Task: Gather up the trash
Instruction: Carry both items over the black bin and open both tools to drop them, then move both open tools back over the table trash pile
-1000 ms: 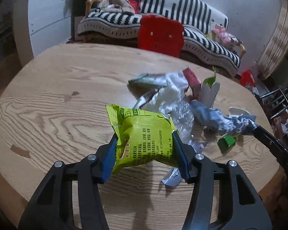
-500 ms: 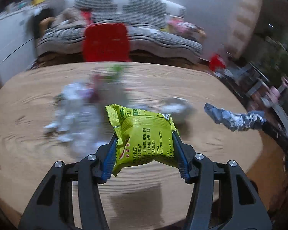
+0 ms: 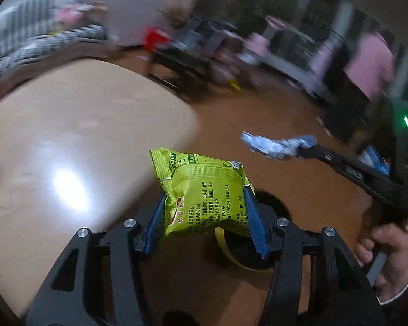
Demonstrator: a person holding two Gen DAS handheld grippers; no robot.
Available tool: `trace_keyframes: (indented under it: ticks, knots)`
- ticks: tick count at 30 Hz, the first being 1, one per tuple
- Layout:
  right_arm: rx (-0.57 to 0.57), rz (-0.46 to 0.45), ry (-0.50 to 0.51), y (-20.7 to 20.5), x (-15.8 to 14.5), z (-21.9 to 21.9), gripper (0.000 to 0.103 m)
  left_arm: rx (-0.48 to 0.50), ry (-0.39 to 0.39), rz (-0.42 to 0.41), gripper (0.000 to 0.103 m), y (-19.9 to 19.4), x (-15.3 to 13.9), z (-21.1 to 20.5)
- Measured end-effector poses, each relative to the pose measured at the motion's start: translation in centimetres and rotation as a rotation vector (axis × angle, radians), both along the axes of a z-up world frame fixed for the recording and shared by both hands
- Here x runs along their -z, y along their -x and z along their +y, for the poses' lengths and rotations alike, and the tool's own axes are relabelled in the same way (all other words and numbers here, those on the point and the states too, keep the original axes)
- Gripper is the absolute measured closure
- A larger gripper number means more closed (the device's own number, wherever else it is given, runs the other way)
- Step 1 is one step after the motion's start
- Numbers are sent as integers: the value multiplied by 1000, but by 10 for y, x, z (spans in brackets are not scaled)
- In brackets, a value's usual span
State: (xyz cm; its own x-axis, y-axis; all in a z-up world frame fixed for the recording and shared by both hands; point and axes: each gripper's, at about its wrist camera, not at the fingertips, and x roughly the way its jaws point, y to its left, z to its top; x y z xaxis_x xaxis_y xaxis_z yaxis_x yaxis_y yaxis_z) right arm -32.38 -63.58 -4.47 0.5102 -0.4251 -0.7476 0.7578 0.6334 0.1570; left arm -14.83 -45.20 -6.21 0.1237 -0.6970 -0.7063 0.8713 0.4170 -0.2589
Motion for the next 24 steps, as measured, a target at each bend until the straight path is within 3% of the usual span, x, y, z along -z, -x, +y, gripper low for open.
trace_keyframes:
  ticks: [5,9,14,15,16,17,22,23,24]
  knots:
    - [74,105,-96,38,36,-17,101,182,-110,63,50,56,61,-49]
    - [92,139,-154,42,50,-17,101,221,-175,88,50,70,95,-70]
    - [117,154,-179,43,56,-19,101,243,-182,118,49,64,120,-90]
    - [122,156,-192,40,57,-20,101,243,-182,118,44,64,123,-97]
    - [125,162,-216,41,62,-23,101,247,-188,121,26,55,127,-102]
    - [129,168,-232,40,65,-27,101,253,-197,126,19,57,132,-107]
    - [133,170,-259,38,70,-36,101,218,-183,121,16,56,129,-108]
    - [130,167,-253,37,67,-36,98,213,-177,124,16,57,121,-100]
    - [125,161,-246,36,65,-34,84,209,-171,127,15,55,115,-95]
